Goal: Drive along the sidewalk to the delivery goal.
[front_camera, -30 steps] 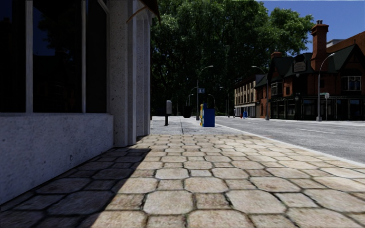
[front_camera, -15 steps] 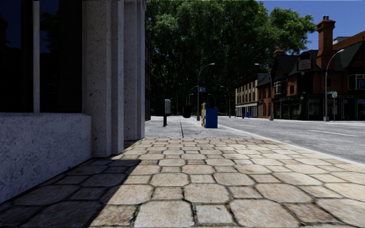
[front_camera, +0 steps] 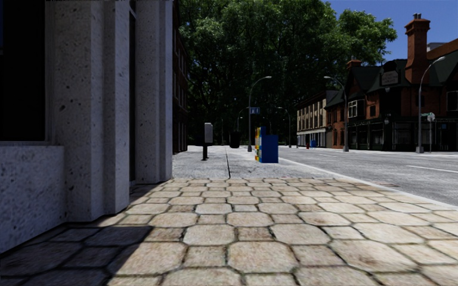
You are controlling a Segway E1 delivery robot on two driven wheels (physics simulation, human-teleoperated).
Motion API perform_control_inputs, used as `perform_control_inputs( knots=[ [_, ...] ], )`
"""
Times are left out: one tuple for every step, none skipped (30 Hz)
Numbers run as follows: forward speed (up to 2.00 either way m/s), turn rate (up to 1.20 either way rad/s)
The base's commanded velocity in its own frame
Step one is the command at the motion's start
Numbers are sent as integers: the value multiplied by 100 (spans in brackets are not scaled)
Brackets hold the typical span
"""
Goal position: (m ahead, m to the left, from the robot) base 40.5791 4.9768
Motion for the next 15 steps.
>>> perform_control_inputs(
  knots=[
    [200, 0],
    [200, 0],
    [200, 0],
    [200, 0],
    [200, 0],
    [200, 0],
    [200, 0],
    [200, 0],
    [200, 0],
    [200, 0],
    [200, 0],
    [200, 0],
    [200, 0],
    [200, 0],
    [200, 0]
  ],
)
